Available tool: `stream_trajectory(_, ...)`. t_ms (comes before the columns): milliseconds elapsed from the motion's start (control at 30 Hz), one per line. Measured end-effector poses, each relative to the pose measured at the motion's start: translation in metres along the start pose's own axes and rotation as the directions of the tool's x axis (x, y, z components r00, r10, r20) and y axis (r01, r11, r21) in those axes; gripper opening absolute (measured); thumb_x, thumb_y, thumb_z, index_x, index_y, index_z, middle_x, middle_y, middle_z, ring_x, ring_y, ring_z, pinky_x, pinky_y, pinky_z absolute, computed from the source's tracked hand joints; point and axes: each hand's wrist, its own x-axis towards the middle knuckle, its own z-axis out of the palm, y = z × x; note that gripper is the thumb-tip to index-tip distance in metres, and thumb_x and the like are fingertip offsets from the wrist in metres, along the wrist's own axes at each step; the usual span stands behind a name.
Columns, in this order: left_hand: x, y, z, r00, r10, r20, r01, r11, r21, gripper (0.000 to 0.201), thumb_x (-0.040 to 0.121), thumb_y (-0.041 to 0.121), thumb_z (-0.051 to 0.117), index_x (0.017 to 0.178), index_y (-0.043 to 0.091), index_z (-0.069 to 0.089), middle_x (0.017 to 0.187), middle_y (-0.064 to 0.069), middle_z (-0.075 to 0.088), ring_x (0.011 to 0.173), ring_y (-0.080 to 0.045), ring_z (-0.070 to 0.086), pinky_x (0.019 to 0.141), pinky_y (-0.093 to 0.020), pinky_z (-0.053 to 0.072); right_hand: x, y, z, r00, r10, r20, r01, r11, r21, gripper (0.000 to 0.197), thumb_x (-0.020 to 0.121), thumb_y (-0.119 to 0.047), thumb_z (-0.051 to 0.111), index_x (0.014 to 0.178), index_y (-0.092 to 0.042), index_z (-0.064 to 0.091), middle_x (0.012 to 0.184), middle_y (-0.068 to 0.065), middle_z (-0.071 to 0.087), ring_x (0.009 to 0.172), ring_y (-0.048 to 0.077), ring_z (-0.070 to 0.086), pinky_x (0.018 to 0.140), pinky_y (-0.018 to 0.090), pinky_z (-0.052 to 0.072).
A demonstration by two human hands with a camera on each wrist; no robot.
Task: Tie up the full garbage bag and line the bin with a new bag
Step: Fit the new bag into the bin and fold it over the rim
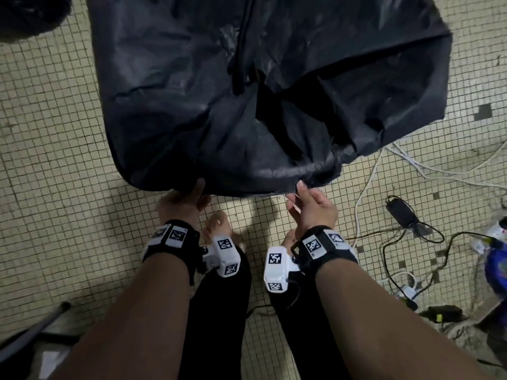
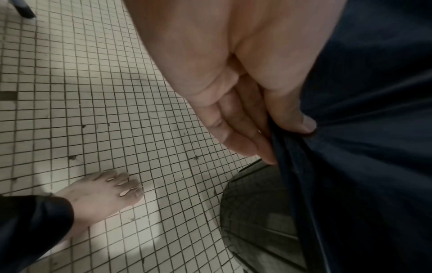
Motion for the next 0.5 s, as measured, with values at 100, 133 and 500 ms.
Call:
stream_trajectory(100, 0.005, -0.005, 0.006, 0.999, 0.031, 0.012, -0.030, 0.999, -0.030, 0.014, 0.081, 0.015, 0.082, 0.077, 0.010, 0.070, 0.082, -0.012, 0.077, 0.077, -0.027, 0.076, 0.074, -0.037, 0.062, 0.011, 0.003, 0.003, 0.999, -0.028, 0.020, 0.028, 1.000, -0.002, 0.018, 0.081, -0.014, 0.081, 0.070, -0.009, 0.068, 0.077, 0.013, 0.071, 0.070, 0.021, 0.068, 0.064, 0.032, 0.060)
stream_trajectory(133, 0.002, -0.006, 0.006, 0.999, 0.041, 0.009, -0.040, 0.998, -0.051, 0.013, 0.083, 0.014, 0.081, 0.079, 0.009, 0.069, 0.080, -0.010, 0.077, 0.077, -0.027, 0.075, 0.076, -0.038, 0.061, 0.010, 0.002, 0.002, 0.999, -0.036, 0.026, 0.037, 0.999, -0.015, 0.020, 0.082, -0.015, 0.081, 0.069, -0.009, 0.067, 0.075, 0.010, 0.071, 0.071, 0.020, 0.070, 0.064, 0.032, 0.061)
stream_trajectory(500, -0.085, -0.008, 0.004, 0.994, -0.030, -0.108, 0.059, 0.961, 0.270, 0.044, 0.076, 0.060, 0.072, 0.063, 0.018, 0.067, 0.064, -0.003, 0.070, 0.051, -0.019, 0.065, 0.060, -0.032, 0.055, -0.038, -0.050, -0.045, 0.926, -0.363, 0.108, 0.377, 0.912, -0.165, 0.068, 0.071, -0.040, 0.085, 0.128, -0.043, 0.048, 0.126, -0.004, 0.051, 0.117, 0.018, 0.058, 0.101, 0.044, 0.051)
